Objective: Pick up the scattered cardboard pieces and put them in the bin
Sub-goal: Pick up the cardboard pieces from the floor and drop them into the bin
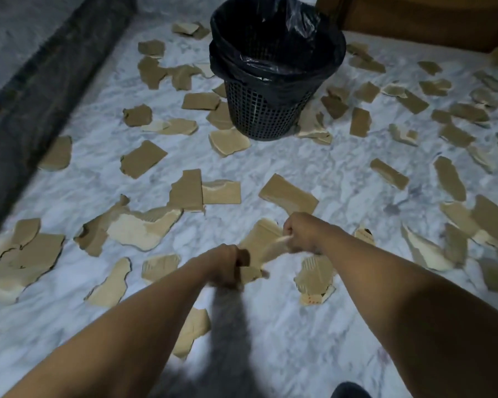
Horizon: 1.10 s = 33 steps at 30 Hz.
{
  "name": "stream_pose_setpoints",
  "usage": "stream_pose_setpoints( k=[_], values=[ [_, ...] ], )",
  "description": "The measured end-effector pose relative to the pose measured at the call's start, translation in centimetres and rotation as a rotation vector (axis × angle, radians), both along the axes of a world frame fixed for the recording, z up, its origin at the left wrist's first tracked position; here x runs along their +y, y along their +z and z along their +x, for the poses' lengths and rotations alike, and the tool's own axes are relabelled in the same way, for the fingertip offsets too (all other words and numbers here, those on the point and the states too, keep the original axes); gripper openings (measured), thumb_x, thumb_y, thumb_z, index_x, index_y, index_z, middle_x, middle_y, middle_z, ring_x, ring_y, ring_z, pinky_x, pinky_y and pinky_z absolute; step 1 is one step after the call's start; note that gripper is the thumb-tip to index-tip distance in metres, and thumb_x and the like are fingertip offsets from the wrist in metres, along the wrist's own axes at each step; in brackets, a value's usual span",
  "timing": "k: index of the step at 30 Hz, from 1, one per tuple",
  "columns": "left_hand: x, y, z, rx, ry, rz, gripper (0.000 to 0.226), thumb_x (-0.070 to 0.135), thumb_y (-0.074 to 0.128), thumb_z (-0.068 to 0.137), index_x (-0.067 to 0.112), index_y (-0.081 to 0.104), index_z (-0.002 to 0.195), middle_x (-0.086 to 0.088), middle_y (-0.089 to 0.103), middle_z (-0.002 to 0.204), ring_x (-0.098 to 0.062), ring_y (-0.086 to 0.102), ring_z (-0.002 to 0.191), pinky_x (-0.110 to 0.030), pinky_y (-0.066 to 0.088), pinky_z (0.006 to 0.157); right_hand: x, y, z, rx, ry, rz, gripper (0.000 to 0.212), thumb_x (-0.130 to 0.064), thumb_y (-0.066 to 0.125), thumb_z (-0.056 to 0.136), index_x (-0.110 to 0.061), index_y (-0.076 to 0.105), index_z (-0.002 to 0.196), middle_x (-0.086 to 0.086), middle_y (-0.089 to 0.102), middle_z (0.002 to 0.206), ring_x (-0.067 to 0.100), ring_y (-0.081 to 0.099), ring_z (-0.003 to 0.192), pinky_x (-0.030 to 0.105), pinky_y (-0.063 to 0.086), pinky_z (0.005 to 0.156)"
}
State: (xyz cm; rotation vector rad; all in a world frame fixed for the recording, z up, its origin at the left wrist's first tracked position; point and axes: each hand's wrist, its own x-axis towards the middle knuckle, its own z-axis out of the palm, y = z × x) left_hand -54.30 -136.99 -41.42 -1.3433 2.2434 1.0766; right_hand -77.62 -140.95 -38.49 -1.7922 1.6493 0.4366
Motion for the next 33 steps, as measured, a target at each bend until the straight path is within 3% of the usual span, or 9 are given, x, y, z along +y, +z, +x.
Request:
stream_pose_setpoints(
  k=[4, 7, 12, 16, 20, 22, 25, 30, 33],
  values=[
    [-3.4, 1.6, -0.2, 0.002, 0.105, 0.195, 0.062, 0.038, 0.088, 0.066, 0.018, 0.067, 0.12, 0.0, 0.071, 0.106, -0.02, 0.065, 0.099, -0.031, 0.051, 0.093, -1.5, 3.7, -1.8, 0.097, 0.001, 0.222, 0.03, -0.035, 0.085, 0.074, -0.018, 0.072, 0.094, -0.001, 0.071, 0.093, 0.021, 0.066, 0.088, 0.03, 0.051, 0.072],
    [-4.1, 1.3, -3.0, -0.056, 0.166, 0.017, 0.071, 0.05, 0.082, 0.068, 0.014, 0.06, 0.125, -0.006, 0.063, 0.116, -0.028, 0.057, 0.106, -0.039, 0.048, 0.092, 0.6, 3.8, -3.5, 0.247, 0.02, 0.375, 0.031, -0.038, 0.089, 0.068, -0.024, 0.066, 0.083, -0.009, 0.063, 0.082, 0.018, 0.061, 0.079, 0.032, 0.052, 0.073],
    [-2.1, -0.3, -6.6, -0.163, 0.246, -0.216, 0.073, 0.037, 0.076, 0.077, 0.009, 0.043, 0.136, -0.007, 0.035, 0.134, -0.034, 0.035, 0.121, -0.047, 0.044, 0.091, 5.6, 1.4, -3.9, 0.278, 0.018, 0.137, 0.057, -0.037, 0.086, 0.071, -0.015, 0.059, 0.116, 0.004, 0.051, 0.115, 0.026, 0.055, 0.109, 0.043, 0.05, 0.094],
    [-1.8, -1.0, -6.8, -0.18, 0.323, -0.275, 0.083, 0.029, 0.081, 0.071, 0.015, 0.033, 0.138, -0.012, 0.034, 0.133, -0.034, 0.037, 0.119, -0.045, 0.047, 0.087, 6.0, 0.5, -4.3, 0.196, 0.063, -0.019, 0.047, -0.032, 0.084, 0.072, -0.022, 0.051, 0.103, 0.002, 0.049, 0.107, 0.024, 0.057, 0.097, 0.04, 0.05, 0.079],
    [-2.7, -0.8, -6.5, -0.042, 0.505, -0.135, 0.109, 0.018, 0.078, 0.073, 0.015, 0.005, 0.153, -0.017, 0.053, 0.121, -0.034, 0.054, 0.111, -0.045, 0.053, 0.087, 5.3, 0.7, -4.2, 0.096, -0.005, 0.106, 0.054, -0.017, 0.085, 0.075, -0.017, 0.043, 0.109, 0.005, 0.054, 0.101, 0.028, 0.061, 0.084, 0.044, 0.053, 0.068],
    [-3.1, -0.2, -6.8, 0.063, 0.519, -0.082, 0.081, 0.02, 0.076, 0.075, 0.009, 0.032, 0.143, -0.015, 0.061, 0.117, -0.033, 0.061, 0.105, -0.041, 0.054, 0.086, 3.8, 1.6, -4.4, 0.038, -0.08, 0.235, 0.053, -0.013, 0.083, 0.078, -0.012, 0.053, 0.122, 0.011, 0.057, 0.118, 0.032, 0.066, 0.087, 0.041, 0.059, 0.067],
    [-3.1, 1.6, -8.5, 0.19, 0.378, 0.002, 0.044, 0.019, 0.077, 0.075, 0.006, 0.062, 0.114, -0.013, 0.068, 0.11, -0.029, 0.065, 0.101, -0.036, 0.055, 0.082, -0.3, 4.8, -6.3, 0.093, -0.051, 0.274, 0.038, -0.019, 0.081, 0.081, -0.008, 0.065, 0.114, 0.009, 0.068, 0.103, 0.022, 0.065, 0.074, 0.028, 0.052, 0.061],
    [-1.7, 3.6, -14.3, 0.276, 0.165, 0.114, 0.039, 0.019, 0.076, 0.078, 0.006, 0.063, 0.112, -0.011, 0.068, 0.108, -0.027, 0.064, 0.101, -0.039, 0.055, 0.087, -6.0, 13.5, -13.1, 0.259, -0.082, 0.196, 0.026, -0.028, 0.075, 0.087, -0.017, 0.065, 0.108, -0.001, 0.061, 0.091, 0.018, 0.056, 0.075, 0.034, 0.054, 0.072],
    [-0.8, 3.3, -17.6, 0.278, 0.106, 0.125, 0.042, 0.026, 0.073, 0.081, 0.007, 0.059, 0.115, -0.01, 0.065, 0.111, -0.028, 0.061, 0.104, -0.038, 0.052, 0.089, -5.4, 14.4, -16.5, 0.206, -0.137, 0.178, 0.015, -0.025, 0.074, 0.087, -0.019, 0.068, 0.099, 0.001, 0.063, 0.082, 0.017, 0.057, 0.067, 0.031, 0.048, 0.062]
  ],
)
